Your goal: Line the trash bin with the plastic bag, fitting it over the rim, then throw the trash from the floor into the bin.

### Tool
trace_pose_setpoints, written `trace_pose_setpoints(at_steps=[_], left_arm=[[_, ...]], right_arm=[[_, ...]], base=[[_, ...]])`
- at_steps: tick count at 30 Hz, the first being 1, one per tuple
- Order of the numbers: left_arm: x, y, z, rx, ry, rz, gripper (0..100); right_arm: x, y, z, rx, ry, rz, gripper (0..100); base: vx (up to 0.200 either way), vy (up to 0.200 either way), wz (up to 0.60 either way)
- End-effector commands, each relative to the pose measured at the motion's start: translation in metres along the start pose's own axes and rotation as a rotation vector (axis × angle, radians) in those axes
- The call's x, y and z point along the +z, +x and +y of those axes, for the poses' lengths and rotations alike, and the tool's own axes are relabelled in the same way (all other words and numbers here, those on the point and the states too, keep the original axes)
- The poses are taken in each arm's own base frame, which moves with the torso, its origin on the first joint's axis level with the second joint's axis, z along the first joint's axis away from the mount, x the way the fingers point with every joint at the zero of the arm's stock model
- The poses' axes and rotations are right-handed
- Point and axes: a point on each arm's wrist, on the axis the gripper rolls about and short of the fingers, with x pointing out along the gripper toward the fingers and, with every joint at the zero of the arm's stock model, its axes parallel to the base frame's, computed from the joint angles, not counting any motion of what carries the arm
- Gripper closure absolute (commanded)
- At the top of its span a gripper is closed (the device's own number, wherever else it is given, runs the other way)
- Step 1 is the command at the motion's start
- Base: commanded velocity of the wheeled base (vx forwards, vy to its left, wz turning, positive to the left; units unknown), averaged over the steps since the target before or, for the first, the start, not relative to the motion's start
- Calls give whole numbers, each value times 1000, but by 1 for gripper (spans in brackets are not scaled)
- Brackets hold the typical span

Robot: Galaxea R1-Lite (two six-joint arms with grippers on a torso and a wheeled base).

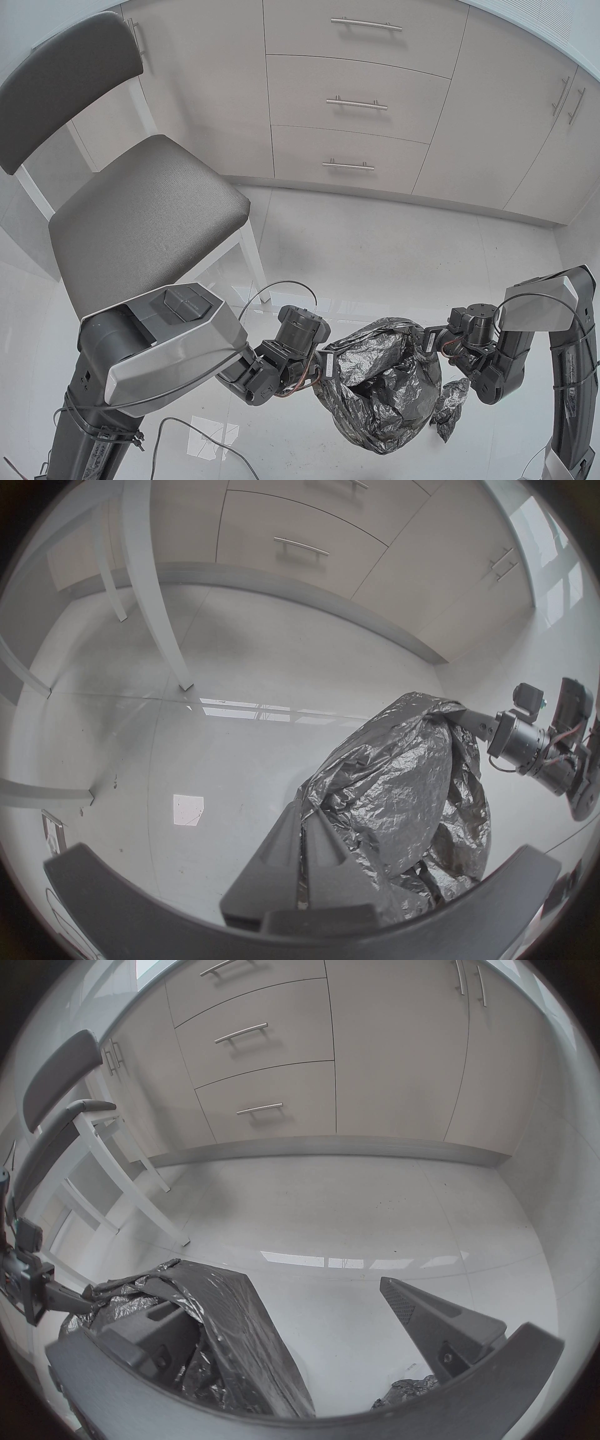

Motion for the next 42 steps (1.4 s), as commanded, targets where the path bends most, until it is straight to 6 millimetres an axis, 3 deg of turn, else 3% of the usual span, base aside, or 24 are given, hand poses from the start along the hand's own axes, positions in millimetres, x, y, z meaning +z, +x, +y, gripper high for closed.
trace_pose_setpoints(at_steps=[1,7,13,21,28,29,35,42], left_arm=[[-5,11,3,8,28,11,100],[-8,13,4,42,46,2,100],[-6,9,4,39,36,-5,100],[8,-26,-6,13,25,-34,100],[1,-29,-6,18,35,-9,100],[0,-28,-6,19,37,-7,0],[-7,-33,-7,21,53,15,0],[-32,-39,-19,47,111,64,0]], right_arm=[[-3,5,1,0,20,-14,0],[-6,10,-1,-8,37,-15,0],[-3,1,2,5,28,-2,0],[-2,0,3,8,24,6,0],[-1,0,3,8,24,3,0],[-1,0,3,8,24,3,0],[0,0,3,10,26,-6,0],[4,0,3,9,30,-20,0]], base=[[0,0,0],[0,0,0],[0,0,0],[0,0,0],[0,0,0],[0,0,0],[0,0,0],[0,0,0]])
